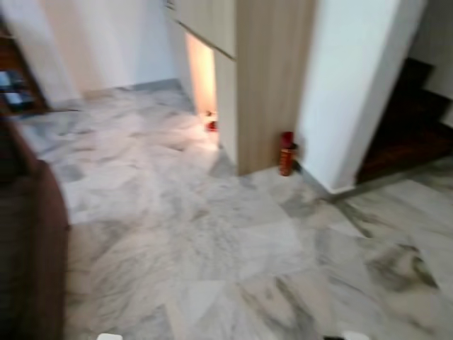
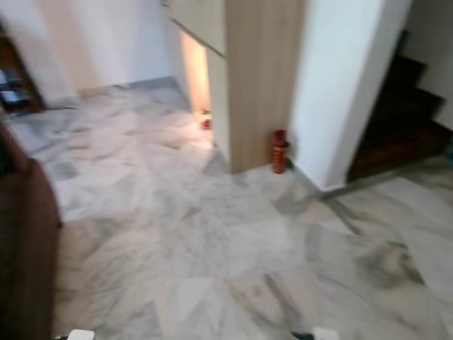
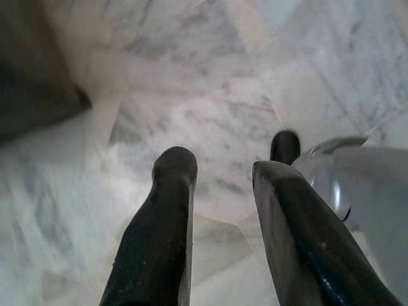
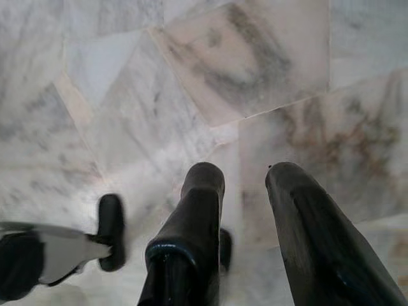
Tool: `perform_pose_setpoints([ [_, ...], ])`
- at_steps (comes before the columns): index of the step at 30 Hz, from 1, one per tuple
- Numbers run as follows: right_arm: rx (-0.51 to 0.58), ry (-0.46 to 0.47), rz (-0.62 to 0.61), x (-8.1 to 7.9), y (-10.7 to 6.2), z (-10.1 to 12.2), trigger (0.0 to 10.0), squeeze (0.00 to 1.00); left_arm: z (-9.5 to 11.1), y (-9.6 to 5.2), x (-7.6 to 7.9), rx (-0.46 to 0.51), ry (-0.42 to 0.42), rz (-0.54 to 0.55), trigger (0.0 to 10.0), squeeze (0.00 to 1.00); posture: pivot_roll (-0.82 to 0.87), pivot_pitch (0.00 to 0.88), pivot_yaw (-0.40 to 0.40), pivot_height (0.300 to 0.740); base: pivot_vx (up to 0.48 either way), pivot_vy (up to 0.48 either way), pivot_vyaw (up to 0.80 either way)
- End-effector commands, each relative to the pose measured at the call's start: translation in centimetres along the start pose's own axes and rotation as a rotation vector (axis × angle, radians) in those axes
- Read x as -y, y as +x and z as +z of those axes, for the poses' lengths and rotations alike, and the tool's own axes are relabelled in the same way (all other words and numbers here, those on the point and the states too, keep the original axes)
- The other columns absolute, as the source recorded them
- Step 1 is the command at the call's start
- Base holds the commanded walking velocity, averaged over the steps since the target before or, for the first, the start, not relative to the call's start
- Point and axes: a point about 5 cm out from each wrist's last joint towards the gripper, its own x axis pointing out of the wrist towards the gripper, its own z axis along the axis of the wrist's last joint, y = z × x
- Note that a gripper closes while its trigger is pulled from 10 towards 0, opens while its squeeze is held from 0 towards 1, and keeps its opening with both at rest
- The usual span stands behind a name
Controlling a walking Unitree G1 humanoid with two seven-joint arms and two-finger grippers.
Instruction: Move the pillow to the sofa from floor
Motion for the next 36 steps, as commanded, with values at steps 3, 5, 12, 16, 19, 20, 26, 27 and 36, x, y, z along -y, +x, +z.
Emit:
perform_pose_setpoints([
  [3,0.004,-0.006,0.033,-0.7,0.2,0.2,10.0,0.0,-0.6,-0.2,-0.6,-0.019,-0.011,0.018,10.0,0.0,0.11,0.0,0.003,0.74,0.0,0.0,0.8],
  [5,0.003,-0.003,0.036,-1.1,0.3,0.1,10.0,0.0,-0.5,-0.2,-0.6,-0.015,-0.019,0.018,10.0,0.0,0.11,0.0,0.001,0.74,0.0,0.0,0.8],
  [12,-0.001,-0.019,0.091,-5.3,1.1,-0.2,10.0,0.0,-0.2,-0.1,-0.4,-0.005,-0.029,0.015,10.0,0.0,0.11,0.0,-0.003,0.74,0.0,0.0,0.8],
  [16,-0.003,-0.012,0.11,-7.6,1.3,-0.4,10.0,0.0,-0.3,-0.1,-0.4,-0.012,-0.013,0.016,10.0,0.0,0.11,0.0,-0.005,0.74,0.0,0.0,0.8],
  [19,-0.008,0.013,0.113,-9.6,1.4,-0.5,10.0,0.0,-0.5,-0.1,-0.5,-0.016,-0.029,0.024,10.0,0.0,0.1,0.0,-0.006,0.74,0.0,0.0,0.58],
  [20,-0.009,0.011,0.114,-9.9,1.4,-0.5,10.0,0.0,-0.5,-0.2,-0.5,-0.018,-0.033,0.025,10.0,0.0,0.1,0.0,-0.006,0.74,0.0,0.0,0.0],
  [26,-0.008,0.013,0.146,-12.6,1.4,-0.4,10.0,0.0,-1.6,-0.5,-1.2,-0.047,-0.054,0.038,10.0,0.0,0.1,0.0,-0.008,0.74,0.0,0.089,0.0],
  [27,-0.008,0.013,0.146,-12.6,1.4,-0.4,10.0,0.0,-1.6,-0.5,-1.2,-0.047,-0.054,0.038,10.0,0.0,0.1,0.0,-0.008,0.74,0.0,0.266,0.0],
  [36,-0.035,-0.009,0.136,-9.8,1.4,-0.7,10.0,0.0,-2.0,-0.7,-1.7,-0.059,-0.051,0.043,10.0,0.0,0.1,0.0,-0.016,0.74,0.0,0.48,0.0],
])
